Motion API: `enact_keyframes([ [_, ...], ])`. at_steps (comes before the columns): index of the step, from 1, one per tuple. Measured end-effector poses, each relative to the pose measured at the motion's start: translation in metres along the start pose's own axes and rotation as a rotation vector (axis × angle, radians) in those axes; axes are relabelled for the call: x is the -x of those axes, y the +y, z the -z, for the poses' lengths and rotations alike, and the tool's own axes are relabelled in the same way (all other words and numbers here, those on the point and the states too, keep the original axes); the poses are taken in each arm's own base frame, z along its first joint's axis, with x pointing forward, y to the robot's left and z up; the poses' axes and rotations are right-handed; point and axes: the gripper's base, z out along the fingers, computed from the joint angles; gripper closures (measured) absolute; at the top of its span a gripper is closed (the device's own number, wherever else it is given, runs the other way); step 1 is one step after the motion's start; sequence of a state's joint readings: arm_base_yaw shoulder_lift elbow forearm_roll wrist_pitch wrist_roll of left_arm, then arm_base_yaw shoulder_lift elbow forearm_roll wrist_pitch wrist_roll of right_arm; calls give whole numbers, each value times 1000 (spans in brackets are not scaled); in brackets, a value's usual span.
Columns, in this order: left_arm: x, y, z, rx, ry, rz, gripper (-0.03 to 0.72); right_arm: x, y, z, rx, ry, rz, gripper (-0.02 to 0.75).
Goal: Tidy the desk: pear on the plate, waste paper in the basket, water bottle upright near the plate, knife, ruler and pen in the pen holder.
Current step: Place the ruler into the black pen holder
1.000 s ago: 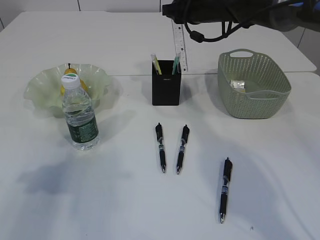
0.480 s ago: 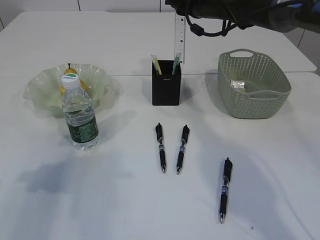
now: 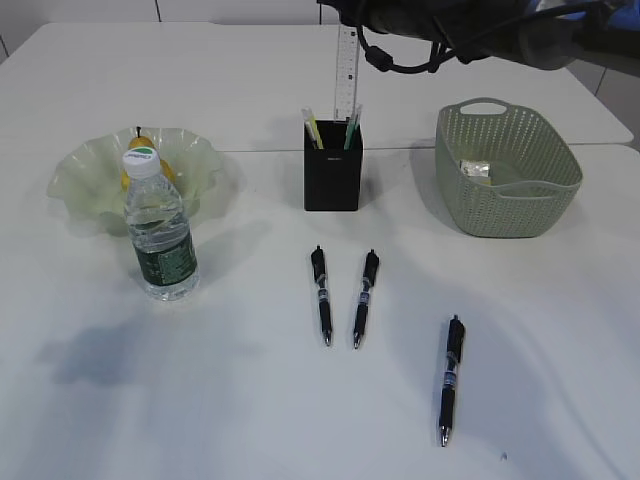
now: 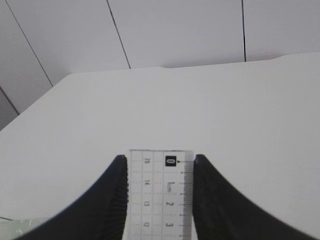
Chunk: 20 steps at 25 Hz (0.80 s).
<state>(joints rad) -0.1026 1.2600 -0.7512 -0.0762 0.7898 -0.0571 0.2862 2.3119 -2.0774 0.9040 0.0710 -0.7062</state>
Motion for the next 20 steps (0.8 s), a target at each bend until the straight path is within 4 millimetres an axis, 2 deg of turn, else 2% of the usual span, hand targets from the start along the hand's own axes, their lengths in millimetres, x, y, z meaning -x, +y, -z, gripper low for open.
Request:
enact_keyframes([
  [8, 0, 0, 0, 0, 0, 0, 287, -1, 1, -1, -12, -14, -3, 455],
  [20, 0, 0, 0, 0, -2, 0, 287, -23, 7, -17, -15, -6, 0, 455],
])
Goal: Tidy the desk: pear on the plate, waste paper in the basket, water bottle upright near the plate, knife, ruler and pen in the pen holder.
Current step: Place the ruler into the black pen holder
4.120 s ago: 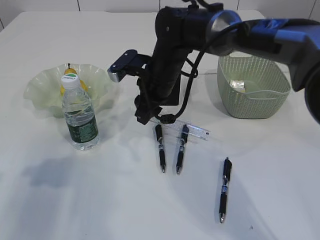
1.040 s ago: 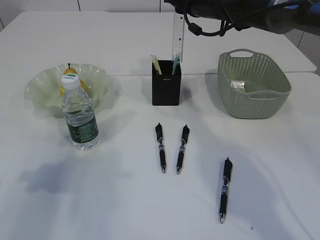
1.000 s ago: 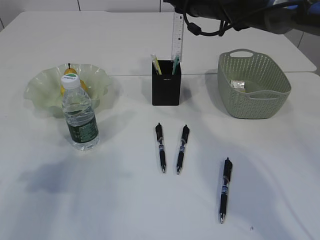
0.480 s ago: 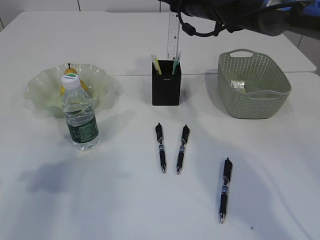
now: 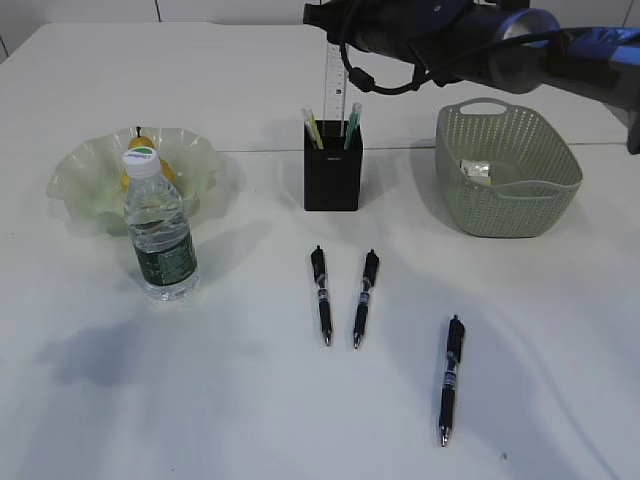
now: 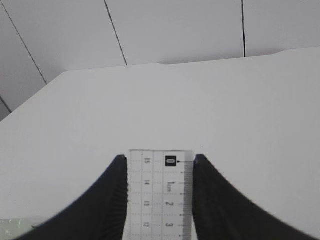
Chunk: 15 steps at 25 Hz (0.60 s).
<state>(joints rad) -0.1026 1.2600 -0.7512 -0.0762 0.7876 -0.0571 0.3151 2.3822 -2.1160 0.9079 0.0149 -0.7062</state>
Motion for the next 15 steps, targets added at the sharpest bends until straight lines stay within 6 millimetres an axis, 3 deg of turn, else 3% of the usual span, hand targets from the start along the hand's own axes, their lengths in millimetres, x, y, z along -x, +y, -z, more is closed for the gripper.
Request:
enact_keyframes([
  [8, 0, 0, 0, 0, -2, -1, 287, -12, -5, -6, -25, 2, -2, 455],
  [15, 1, 0, 0, 0, -6, -1, 287, -35, -11, -16, -44, 35, -3, 455],
])
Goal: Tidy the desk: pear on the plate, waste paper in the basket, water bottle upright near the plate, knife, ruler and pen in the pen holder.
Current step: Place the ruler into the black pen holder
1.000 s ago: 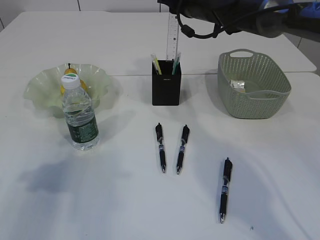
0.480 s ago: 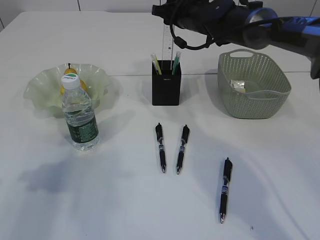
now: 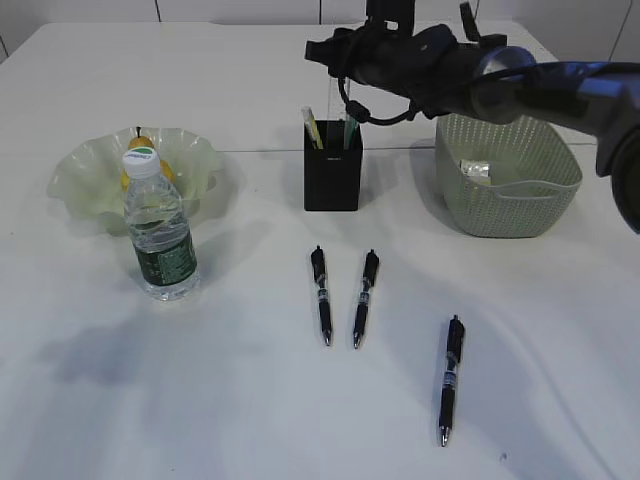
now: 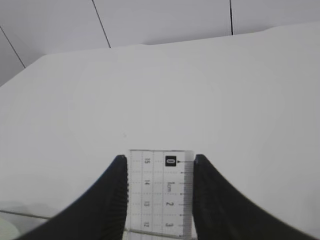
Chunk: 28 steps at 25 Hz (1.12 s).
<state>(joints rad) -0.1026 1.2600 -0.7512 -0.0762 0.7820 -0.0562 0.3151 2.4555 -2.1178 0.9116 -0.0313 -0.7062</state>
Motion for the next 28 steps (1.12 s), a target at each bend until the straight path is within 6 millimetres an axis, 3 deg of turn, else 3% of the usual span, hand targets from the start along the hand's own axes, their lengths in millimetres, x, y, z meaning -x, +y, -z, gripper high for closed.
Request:
enact_keyframes([
  [12, 0, 0, 0, 0, -4, 0, 287, -23, -4, -9, -9, 40, 1, 454],
  [20, 0, 0, 0, 0, -4, -1, 287, -22, -4, -9, -7, 41, 1, 358],
  [28, 0, 0, 0, 0, 5, -2, 287, -25, 0, -8, 30, 82, 0, 346],
])
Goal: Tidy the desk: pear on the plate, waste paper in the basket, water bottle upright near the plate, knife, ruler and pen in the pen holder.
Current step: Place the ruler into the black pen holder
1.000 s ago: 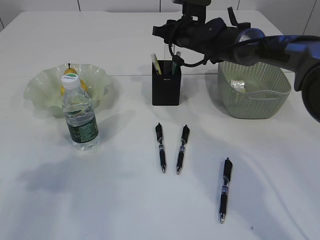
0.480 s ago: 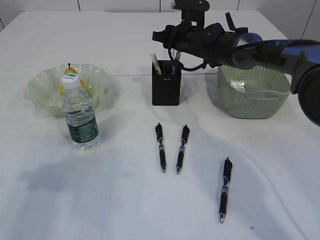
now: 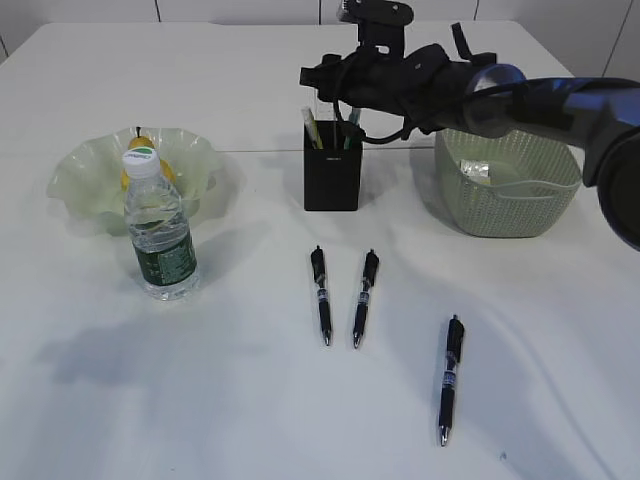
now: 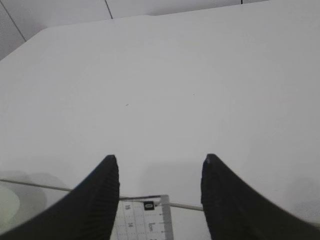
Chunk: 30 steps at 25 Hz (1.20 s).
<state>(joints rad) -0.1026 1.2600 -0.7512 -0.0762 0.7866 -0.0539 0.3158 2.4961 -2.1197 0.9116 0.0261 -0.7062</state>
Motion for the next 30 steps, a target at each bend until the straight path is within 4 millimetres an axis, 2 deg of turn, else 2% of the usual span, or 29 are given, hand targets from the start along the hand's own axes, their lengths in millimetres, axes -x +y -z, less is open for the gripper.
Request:
enact_keyframes([
  [6, 0, 0, 0, 0, 3, 0, 287, 13, 6, 7, 36, 5, 3, 344],
  [15, -1, 0, 0, 0, 6, 0, 287, 48, 18, 28, 87, -30, 15, 344],
  [20, -1, 0, 0, 1, 16, 0, 287, 61, 27, 40, 142, -4, 53, 343],
  [26, -4, 1, 0, 10, 40, -8, 287, 83, 37, 60, 198, 13, 130, 342],
  [30, -5, 1, 0, 11, 51, -7, 287, 94, 45, 76, 254, 68, 101, 342],
])
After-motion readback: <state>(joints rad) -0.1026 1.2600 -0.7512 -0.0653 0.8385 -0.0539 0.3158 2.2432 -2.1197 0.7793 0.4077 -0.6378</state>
